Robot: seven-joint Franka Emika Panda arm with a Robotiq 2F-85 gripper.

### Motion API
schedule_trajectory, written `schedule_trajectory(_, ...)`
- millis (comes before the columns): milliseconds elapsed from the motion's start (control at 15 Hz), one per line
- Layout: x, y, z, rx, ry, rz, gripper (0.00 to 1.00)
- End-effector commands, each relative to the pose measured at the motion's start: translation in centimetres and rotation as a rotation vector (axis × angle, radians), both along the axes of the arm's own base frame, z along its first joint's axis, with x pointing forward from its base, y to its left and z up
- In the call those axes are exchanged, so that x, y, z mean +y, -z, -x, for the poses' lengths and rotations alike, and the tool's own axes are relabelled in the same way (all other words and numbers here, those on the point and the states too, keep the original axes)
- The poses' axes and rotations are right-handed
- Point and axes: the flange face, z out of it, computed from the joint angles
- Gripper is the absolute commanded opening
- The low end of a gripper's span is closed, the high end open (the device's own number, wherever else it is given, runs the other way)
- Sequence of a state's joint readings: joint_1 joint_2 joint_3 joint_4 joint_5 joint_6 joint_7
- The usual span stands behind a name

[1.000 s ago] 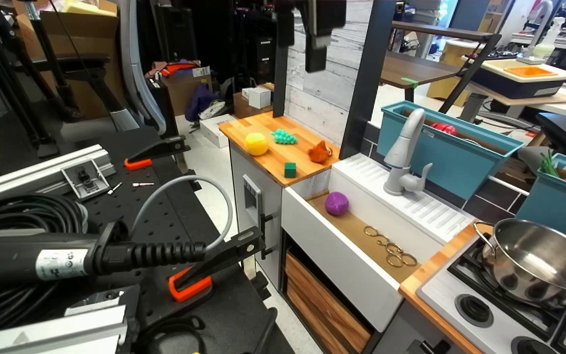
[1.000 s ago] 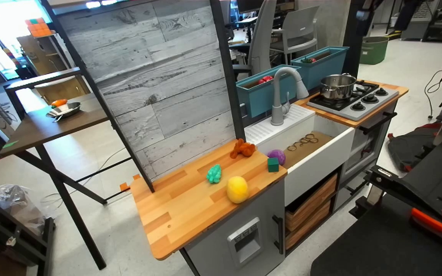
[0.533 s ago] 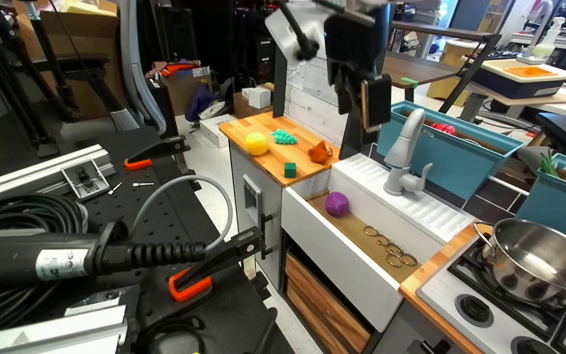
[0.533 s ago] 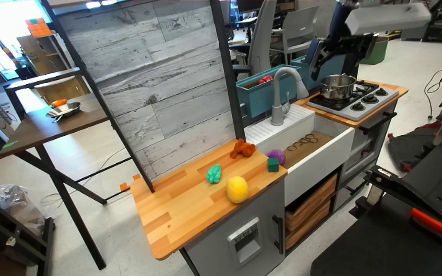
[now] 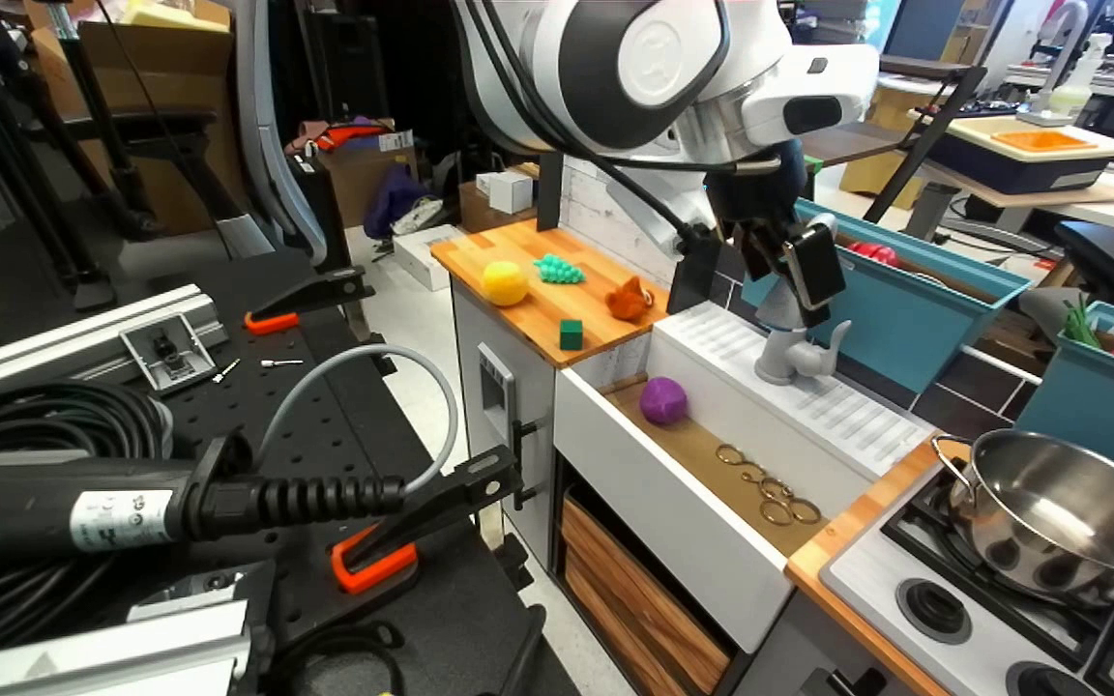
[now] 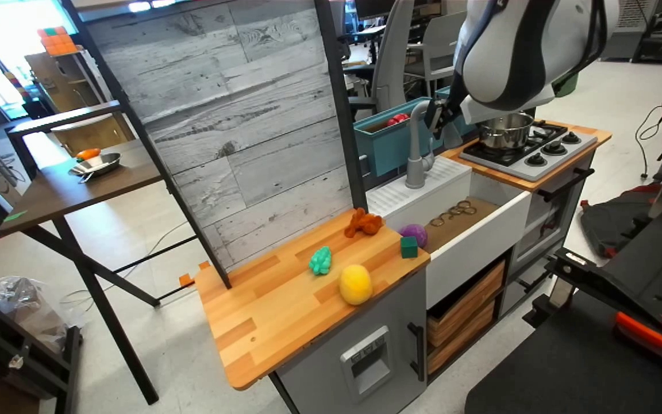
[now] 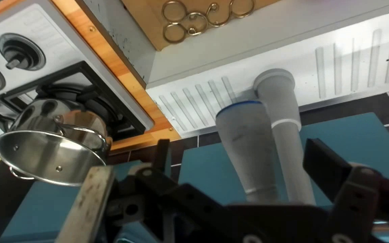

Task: Turn the faucet clockwise

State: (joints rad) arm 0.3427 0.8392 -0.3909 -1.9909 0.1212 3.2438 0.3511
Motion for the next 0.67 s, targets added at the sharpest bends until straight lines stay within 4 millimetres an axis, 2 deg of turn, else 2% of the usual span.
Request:
schedule_trajectory(0, 0.9, 1.0, -1.9, -0.054, -0.03, 0.056, 0.72)
schedule_trajectory(333, 2.0, 1.5, -1.5, -0.053, -0.088, 0.095, 0.34)
schedule_trajectory(533, 2.0, 0.1, -0.5, -0.018, -0.122, 0.062, 0.13)
schedule_trajectory(600, 2.8, -0.6, 0.1, -0.001, -0.166, 0.034, 0.11)
